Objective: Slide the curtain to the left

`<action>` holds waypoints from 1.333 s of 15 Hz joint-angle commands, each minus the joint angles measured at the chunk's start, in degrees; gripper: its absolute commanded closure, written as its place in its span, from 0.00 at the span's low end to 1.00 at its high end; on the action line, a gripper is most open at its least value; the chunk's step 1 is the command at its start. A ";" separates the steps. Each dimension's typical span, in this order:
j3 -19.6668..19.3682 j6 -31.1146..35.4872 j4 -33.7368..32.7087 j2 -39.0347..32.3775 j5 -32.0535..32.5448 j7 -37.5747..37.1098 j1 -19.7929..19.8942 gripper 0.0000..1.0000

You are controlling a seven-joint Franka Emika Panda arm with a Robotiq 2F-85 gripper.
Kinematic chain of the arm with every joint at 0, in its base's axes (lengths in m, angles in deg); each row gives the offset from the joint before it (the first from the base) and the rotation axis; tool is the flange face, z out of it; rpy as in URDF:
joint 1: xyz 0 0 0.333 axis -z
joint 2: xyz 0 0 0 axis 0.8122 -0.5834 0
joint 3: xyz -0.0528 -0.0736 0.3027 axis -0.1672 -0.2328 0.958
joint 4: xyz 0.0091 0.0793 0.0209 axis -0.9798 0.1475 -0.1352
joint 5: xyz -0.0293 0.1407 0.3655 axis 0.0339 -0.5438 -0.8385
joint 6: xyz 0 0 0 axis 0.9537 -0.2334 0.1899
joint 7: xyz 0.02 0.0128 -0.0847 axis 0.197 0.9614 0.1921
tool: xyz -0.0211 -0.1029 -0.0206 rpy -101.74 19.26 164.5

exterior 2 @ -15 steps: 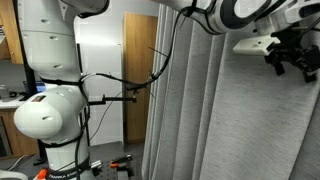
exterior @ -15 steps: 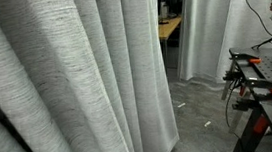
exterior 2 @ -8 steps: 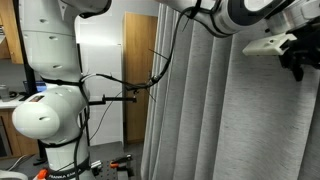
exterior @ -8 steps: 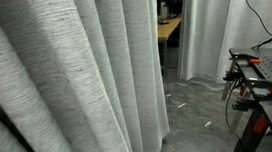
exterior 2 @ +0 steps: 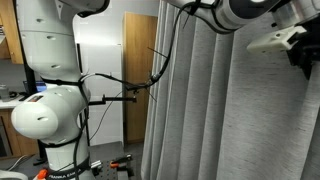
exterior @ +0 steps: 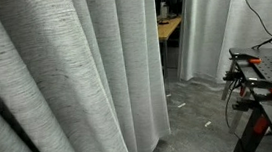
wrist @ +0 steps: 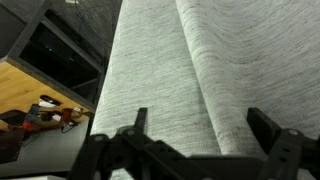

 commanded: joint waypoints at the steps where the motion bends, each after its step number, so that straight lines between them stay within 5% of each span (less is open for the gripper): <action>1: -0.44 -2.06 2.90 3.37 0.61 0.53 0.72 0.00; 9: -1.55 -5.78 14.72 11.33 4.04 9.44 1.91 0.00; 20: -0.75 0.60 8.24 6.91 1.39 6.29 1.14 0.00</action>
